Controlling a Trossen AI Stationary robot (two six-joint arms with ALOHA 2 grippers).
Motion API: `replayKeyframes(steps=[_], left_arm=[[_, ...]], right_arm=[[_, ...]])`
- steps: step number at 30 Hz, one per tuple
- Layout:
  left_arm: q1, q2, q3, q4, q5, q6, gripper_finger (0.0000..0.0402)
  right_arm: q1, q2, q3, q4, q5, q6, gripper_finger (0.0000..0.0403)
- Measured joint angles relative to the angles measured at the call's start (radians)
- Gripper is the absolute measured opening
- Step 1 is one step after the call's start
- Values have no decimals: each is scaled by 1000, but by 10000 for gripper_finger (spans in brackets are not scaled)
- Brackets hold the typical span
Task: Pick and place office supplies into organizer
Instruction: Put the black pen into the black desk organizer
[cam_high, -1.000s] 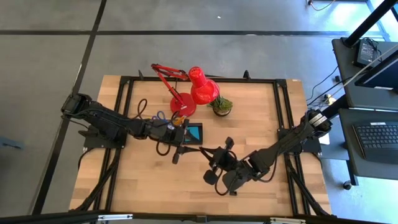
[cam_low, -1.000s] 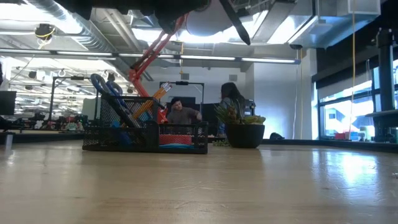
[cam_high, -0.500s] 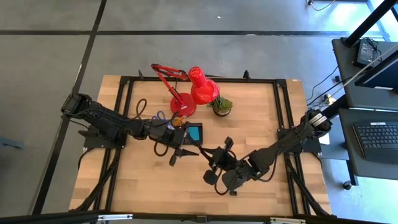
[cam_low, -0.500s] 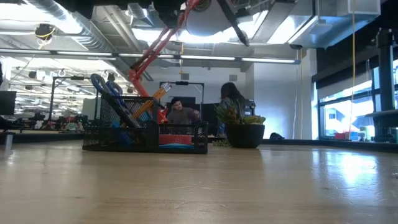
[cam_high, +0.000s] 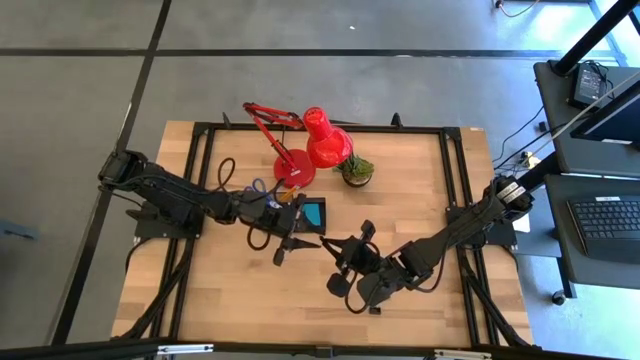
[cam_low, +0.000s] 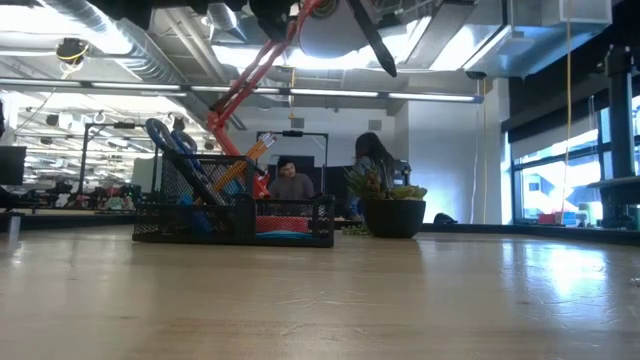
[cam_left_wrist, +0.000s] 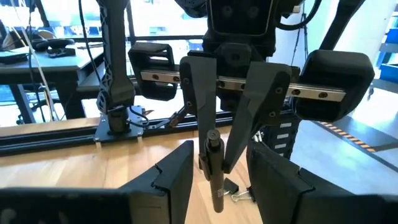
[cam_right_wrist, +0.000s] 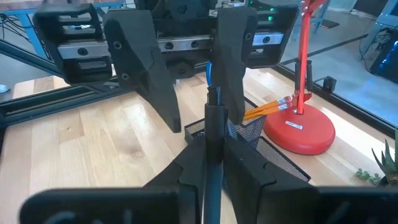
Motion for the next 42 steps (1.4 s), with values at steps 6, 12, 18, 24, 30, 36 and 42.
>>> replayKeyframes(steps=[6,12,18,24,30,36,42], left_arm=[[0,0,0,1,-7,18,143],[0,0,0,1,-15,20,143],[0,0,0,-4,-14,20,143],[4,0,0,-7,-13,20,143],[22,0,0,-7,13,19,143],[25,0,0,-7,14,19,131],[25,0,0,-6,14,20,97]], right_arm=[[0,0,0,0,0,-4,49],[0,0,0,0,0,-7,44],[-4,0,0,0,0,-7,43],[-6,0,0,0,0,-7,43],[-6,0,0,1,0,-7,42],[-8,-1,0,1,0,-10,43],[-19,-1,0,1,-1,-26,43]])
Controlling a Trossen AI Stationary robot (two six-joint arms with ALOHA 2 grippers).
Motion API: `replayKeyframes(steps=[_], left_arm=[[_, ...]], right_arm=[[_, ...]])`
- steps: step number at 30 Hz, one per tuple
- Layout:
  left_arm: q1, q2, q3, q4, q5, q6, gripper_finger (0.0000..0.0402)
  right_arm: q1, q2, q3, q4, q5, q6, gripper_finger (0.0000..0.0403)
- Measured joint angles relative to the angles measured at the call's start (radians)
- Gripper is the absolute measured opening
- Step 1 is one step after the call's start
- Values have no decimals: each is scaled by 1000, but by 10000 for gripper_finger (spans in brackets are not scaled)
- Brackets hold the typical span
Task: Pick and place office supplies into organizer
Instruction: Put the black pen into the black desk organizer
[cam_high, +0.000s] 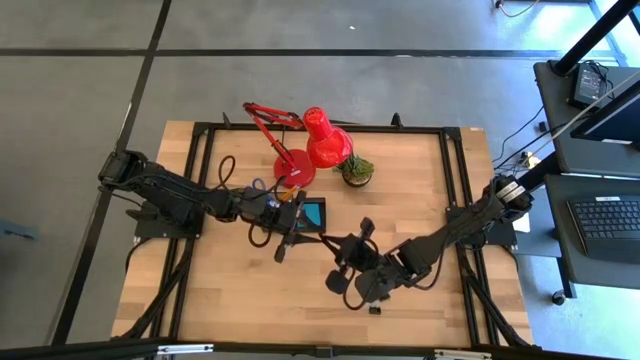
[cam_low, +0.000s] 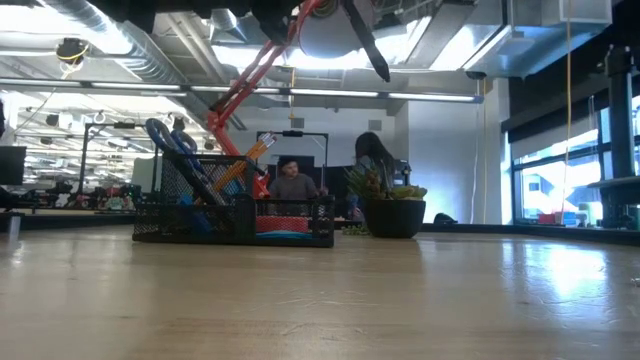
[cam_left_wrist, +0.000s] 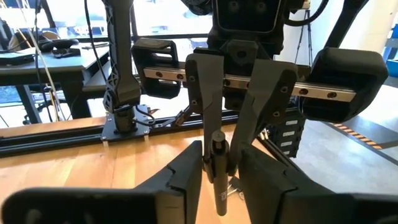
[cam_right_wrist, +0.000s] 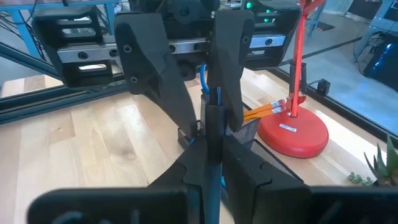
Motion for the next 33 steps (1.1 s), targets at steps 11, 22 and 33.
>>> replayKeyframes(steps=[11,22,33], left_arm=[[0,0,0,-16,2,34,58],[-1,0,0,-28,10,43,51],[0,1,0,-28,-5,46,49]], right_arm=[[-6,0,0,-1,-19,-4,43],[-8,0,0,0,-70,-2,45],[-11,-1,0,2,-113,-3,171]])
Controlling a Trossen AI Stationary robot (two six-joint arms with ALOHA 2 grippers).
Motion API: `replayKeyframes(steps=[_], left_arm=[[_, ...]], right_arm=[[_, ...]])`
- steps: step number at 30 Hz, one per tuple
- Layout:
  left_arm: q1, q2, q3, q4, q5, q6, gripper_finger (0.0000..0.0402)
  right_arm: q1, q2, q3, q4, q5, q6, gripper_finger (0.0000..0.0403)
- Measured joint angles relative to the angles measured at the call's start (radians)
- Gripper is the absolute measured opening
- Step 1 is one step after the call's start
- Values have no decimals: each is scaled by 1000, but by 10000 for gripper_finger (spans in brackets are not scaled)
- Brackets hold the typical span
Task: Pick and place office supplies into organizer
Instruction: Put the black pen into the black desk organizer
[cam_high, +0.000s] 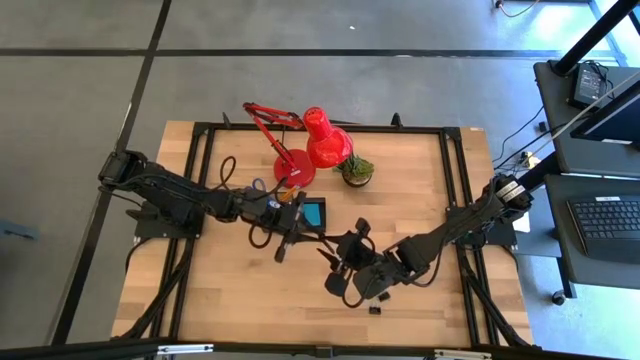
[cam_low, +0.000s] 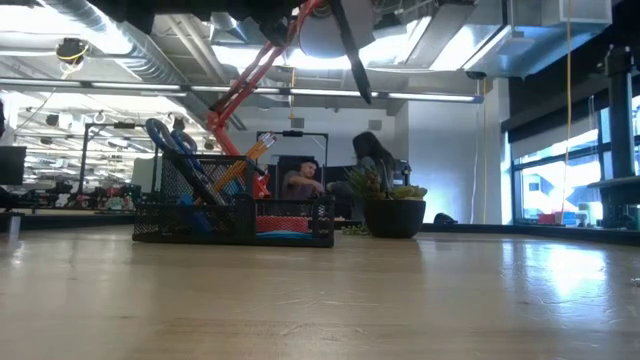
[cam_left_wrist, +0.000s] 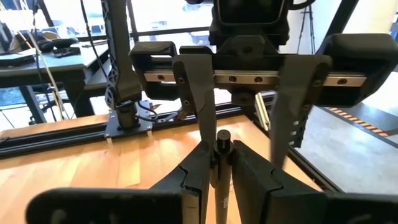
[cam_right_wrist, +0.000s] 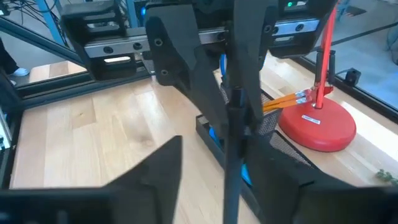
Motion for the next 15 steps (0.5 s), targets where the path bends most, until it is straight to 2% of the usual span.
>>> replayKeyframes(steps=[4,7,10,15], left_arm=[[0,0,0,0,0,10,47],[0,0,0,-8,0,17,42],[0,0,0,-17,0,17,42],[2,-25,0,-86,-16,17,41]], right_arm=[[0,0,0,-12,-14,0,229],[0,0,0,-67,-75,11,258],[0,0,0,-144,-118,95,273],[3,-2,1,-278,-122,244,278]])
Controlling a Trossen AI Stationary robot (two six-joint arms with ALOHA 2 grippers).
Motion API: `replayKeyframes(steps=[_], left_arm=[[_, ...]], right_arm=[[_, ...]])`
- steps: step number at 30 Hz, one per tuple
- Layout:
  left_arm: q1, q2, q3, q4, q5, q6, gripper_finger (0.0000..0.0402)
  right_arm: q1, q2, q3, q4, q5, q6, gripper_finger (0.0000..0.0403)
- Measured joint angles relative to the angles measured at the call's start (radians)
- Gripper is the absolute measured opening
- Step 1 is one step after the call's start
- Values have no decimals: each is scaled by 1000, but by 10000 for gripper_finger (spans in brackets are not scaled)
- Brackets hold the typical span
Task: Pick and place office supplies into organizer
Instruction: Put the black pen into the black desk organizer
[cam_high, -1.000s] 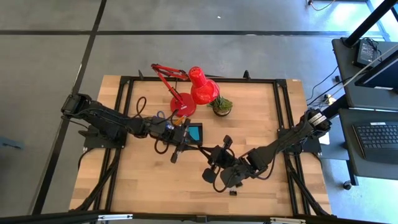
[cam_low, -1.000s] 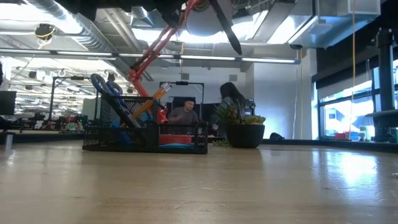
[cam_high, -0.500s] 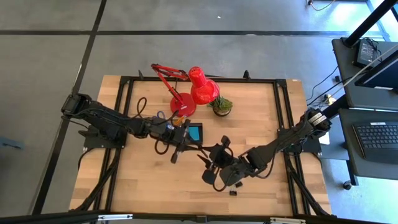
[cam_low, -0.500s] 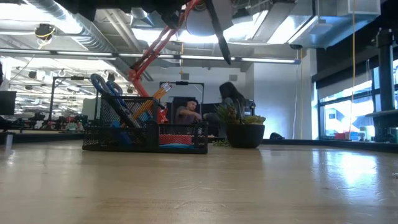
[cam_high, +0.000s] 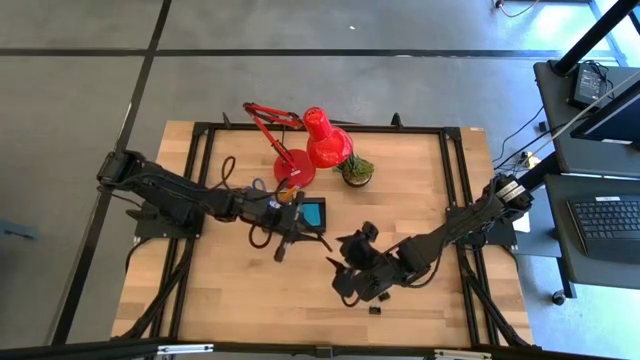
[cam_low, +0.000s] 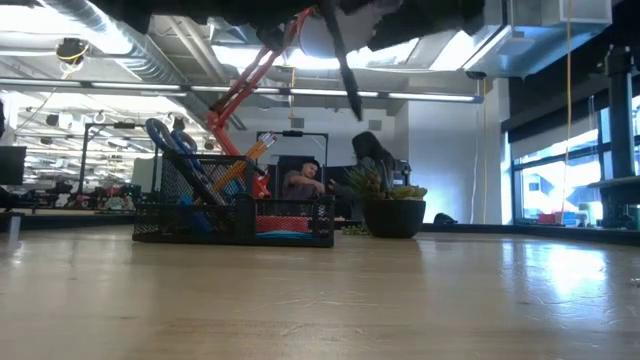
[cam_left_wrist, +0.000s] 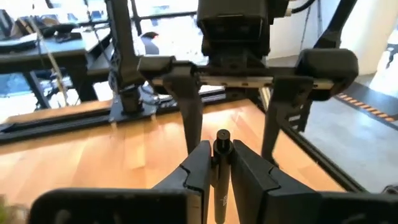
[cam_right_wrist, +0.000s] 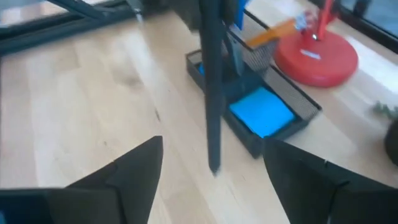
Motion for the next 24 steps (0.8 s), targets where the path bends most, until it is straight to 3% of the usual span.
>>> replayKeyframes(steps=[6,12,17,24], left_arm=[[1,-114,0,-170,-96,18,40],[1,-289,0,-520,-304,18,33],[1,-391,0,-638,-468,0,31],[10,-458,-1,-774,-520,-58,31]], right_arm=[[16,-1,0,-63,2,62,278],[23,-1,0,-70,3,74,278],[21,-1,0,-72,11,70,278],[10,-1,0,-73,12,69,278]])
